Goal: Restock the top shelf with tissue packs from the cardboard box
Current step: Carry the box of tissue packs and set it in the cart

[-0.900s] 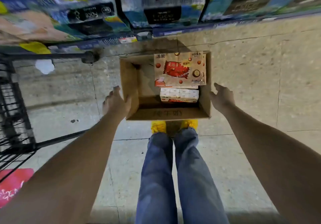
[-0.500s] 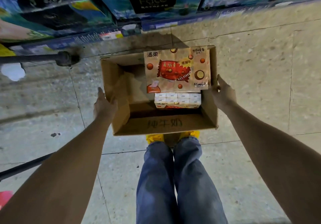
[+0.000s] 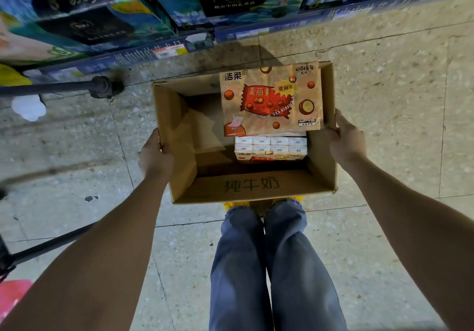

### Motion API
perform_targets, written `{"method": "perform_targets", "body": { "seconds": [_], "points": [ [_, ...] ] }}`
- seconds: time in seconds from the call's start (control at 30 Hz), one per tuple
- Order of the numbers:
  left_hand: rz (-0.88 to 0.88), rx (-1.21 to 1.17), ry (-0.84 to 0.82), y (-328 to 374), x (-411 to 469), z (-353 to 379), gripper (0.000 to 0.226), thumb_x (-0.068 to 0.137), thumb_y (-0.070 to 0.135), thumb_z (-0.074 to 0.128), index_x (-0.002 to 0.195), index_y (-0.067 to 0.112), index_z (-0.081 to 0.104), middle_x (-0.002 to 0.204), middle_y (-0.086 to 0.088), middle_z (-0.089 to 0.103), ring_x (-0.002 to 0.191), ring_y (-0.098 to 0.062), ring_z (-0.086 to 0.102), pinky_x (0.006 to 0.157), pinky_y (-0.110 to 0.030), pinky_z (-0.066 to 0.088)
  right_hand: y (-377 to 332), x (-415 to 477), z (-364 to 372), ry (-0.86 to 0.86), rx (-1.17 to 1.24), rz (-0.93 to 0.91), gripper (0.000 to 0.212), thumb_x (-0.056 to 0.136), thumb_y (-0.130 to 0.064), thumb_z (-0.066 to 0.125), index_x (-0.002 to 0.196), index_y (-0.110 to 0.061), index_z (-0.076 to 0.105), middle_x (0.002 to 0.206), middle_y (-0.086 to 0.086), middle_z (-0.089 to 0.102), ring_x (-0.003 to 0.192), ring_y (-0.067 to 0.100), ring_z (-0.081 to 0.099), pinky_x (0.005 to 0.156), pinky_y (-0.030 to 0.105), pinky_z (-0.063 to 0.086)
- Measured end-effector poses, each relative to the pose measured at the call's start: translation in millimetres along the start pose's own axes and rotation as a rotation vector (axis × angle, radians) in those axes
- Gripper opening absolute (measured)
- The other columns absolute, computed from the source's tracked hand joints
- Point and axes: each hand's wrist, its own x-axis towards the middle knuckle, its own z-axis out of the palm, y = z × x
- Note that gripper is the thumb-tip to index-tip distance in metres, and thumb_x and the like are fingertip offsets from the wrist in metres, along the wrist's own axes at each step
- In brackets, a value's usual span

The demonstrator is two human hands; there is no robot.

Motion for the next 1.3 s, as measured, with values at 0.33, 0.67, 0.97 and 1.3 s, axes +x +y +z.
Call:
{"method": "perform_targets", "body": {
  "seconds": [0.33, 0.67, 0.97, 1.3],
  "points": [
    [-0.033, -0.083, -0.044, 22.3, -112.2, -131.4, 0.049, 0.104, 0.017, 0.050, 0.150, 0.033, 0.054, 0.131, -0.004, 0.072, 0.102, -0.032, 0.070, 0.069, -0.032, 0.052, -44.9, -142.6, -109.9, 0.013, 0.038, 0.090, 0.049, 0.104, -0.030, 0.049, 0.152, -0.037, 0.042, 0.128, 0.007, 0.071, 0.104, 0.031, 0.069, 0.079, 0.035, 0.056],
    [-0.092, -0.160, -0.067, 10.6, -278.0, -254.7, 0.058, 0.104, 0.011, 0.051, 0.160, 0.022, 0.041, 0.146, -0.014, 0.061, 0.117, -0.039, 0.067, 0.093, -0.044, 0.057, -77.4, -312.7, -233.6, 0.038, -0.013, 0.029, 0.054, 0.102, -0.022, 0.048, 0.154, -0.035, 0.042, 0.131, 0.017, 0.068, 0.109, 0.040, 0.066, 0.089, 0.043, 0.057],
    [-0.286, -0.399, 0.064, -86.1, -436.1, -233.8, 0.056, 0.101, 0.010, 0.052, 0.155, 0.025, 0.049, 0.120, -0.008, 0.073, 0.110, -0.033, 0.068, 0.098, -0.046, 0.056, -64.9, -399.6, -245.5, -0.053, -0.175, -0.252, 0.055, 0.103, -0.018, 0.050, 0.157, -0.022, 0.040, 0.141, 0.018, 0.061, 0.123, 0.041, 0.060, 0.100, 0.042, 0.049],
    [-0.572, -0.531, 0.192, -218.8, -609.2, -202.0, 0.038, 0.099, 0.006, 0.054, 0.136, 0.011, 0.062, 0.105, -0.018, 0.074, 0.099, -0.038, 0.068, 0.080, -0.037, 0.048, -78.3, -503.4, -183.1, -0.240, -0.330, -0.487, 0.051, 0.102, -0.014, 0.052, 0.152, -0.018, 0.047, 0.131, 0.019, 0.065, 0.119, 0.042, 0.059, 0.093, 0.038, 0.046]
  ]
}}
